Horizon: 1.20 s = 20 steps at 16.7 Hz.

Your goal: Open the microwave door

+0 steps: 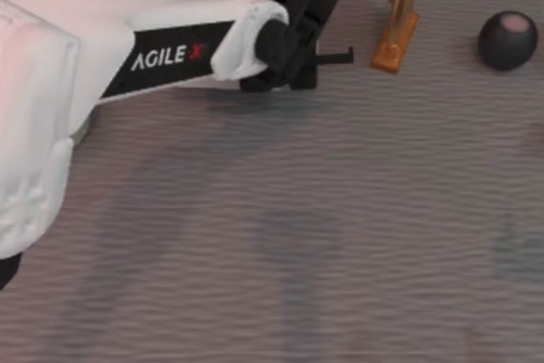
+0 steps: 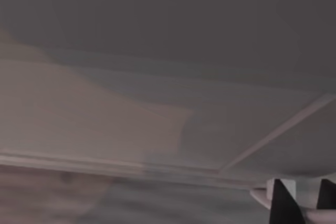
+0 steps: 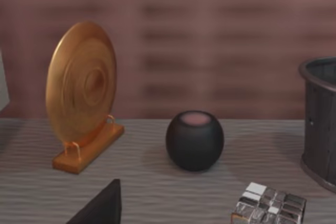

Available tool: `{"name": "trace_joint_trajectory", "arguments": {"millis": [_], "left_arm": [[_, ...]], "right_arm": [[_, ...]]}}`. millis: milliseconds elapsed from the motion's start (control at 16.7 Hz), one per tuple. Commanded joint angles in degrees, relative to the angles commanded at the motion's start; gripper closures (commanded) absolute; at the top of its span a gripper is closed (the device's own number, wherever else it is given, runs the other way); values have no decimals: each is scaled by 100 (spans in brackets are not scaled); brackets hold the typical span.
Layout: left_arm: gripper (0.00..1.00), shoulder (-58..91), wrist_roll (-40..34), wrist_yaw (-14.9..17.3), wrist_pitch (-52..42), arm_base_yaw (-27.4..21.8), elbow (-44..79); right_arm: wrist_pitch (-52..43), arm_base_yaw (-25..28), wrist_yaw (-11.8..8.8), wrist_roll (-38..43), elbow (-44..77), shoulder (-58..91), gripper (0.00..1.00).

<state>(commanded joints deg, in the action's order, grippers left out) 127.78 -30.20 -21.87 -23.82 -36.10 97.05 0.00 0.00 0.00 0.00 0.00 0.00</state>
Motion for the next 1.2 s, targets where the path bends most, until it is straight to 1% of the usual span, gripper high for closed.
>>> {"name": "trace_joint_trajectory", "arguments": {"millis": [420,540,900,1200], "left_arm": [[100,0,0,0,0,0,0],[100,31,-17,49,14,-35,-12],[100,-255,285,195,293,22,-416],[100,-272,317,211,308,31,-467]], "right_arm": [[0,0,0,0,0,0,0],[0,0,0,0,0,0,0],[0,0,0,0,0,0,0],[0,0,0,0,0,0,0]]}}
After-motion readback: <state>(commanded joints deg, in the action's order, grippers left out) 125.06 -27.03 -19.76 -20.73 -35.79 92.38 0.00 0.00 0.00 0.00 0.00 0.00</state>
